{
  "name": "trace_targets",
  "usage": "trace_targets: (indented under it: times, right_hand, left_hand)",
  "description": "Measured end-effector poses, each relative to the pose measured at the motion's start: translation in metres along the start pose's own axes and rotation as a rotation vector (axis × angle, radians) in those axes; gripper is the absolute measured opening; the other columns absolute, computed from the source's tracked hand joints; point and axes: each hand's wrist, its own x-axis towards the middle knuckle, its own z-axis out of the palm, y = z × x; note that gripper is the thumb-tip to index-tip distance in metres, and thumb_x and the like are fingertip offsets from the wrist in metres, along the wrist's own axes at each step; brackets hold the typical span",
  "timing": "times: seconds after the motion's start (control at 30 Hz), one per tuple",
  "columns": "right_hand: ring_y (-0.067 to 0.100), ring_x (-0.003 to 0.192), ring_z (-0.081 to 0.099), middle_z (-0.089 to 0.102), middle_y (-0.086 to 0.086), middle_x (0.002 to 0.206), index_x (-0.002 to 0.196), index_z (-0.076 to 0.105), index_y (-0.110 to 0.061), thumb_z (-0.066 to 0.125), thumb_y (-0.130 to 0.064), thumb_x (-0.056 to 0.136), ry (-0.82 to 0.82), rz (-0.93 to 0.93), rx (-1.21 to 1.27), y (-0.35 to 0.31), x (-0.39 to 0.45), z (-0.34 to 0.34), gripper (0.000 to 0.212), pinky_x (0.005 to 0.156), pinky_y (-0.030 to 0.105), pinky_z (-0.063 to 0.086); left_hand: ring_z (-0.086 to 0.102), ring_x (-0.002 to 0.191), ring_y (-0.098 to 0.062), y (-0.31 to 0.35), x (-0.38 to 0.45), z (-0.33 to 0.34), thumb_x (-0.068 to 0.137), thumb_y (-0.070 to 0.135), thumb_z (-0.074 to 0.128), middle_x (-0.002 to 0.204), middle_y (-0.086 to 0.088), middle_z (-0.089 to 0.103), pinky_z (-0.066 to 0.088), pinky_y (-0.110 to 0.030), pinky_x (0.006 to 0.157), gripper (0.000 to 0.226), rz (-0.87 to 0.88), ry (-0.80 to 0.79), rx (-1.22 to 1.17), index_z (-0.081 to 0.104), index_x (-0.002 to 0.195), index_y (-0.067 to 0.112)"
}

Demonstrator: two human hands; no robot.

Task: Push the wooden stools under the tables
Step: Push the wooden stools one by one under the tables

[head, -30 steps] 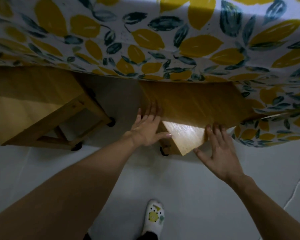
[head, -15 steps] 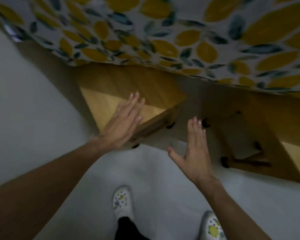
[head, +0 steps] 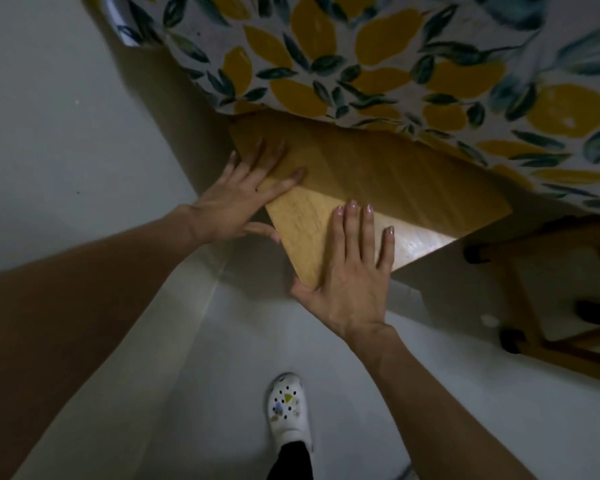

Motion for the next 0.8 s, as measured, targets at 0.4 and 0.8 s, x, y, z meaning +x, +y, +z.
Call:
trace_targets:
  times: [0.4,0.8]
  right_hand:
    - [0.023,0.149,-0.007,0.001,0.008,0.162,0.152,0.012,-0.010,0.056,-0.073,0.061,-0.134,-0.187,-0.013,0.041,-0.018,-0.020,0.119,0.119,0.054,0.000]
    - [0.025,0.148,-0.012,-0.014,0.006,0.161,0.152,-0.006,-0.015,0.052,-0.066,0.074,-0.299,-0.347,-0.136,0.111,-0.071,-0.049,0.110,0.118,0.051,-0.006]
  left_hand:
    - [-0.013,0.143,-0.037,0.059,-0.034,0.015,0.068,0.077,0.030,0.159,-0.010,-0.006,0.003,-0.059,0.113,0.095,-0.185,0.084,-0.111,-0.004,0.148,0.037]
    - [0.046,0.123,-0.035,0.157,-0.063,0.025,0.067,0.083,0.023,0.132,-0.016,0.055,0.020,-0.047,0.110,0.089,-0.267,0.127,-0.016,0.039,0.137,0.029]
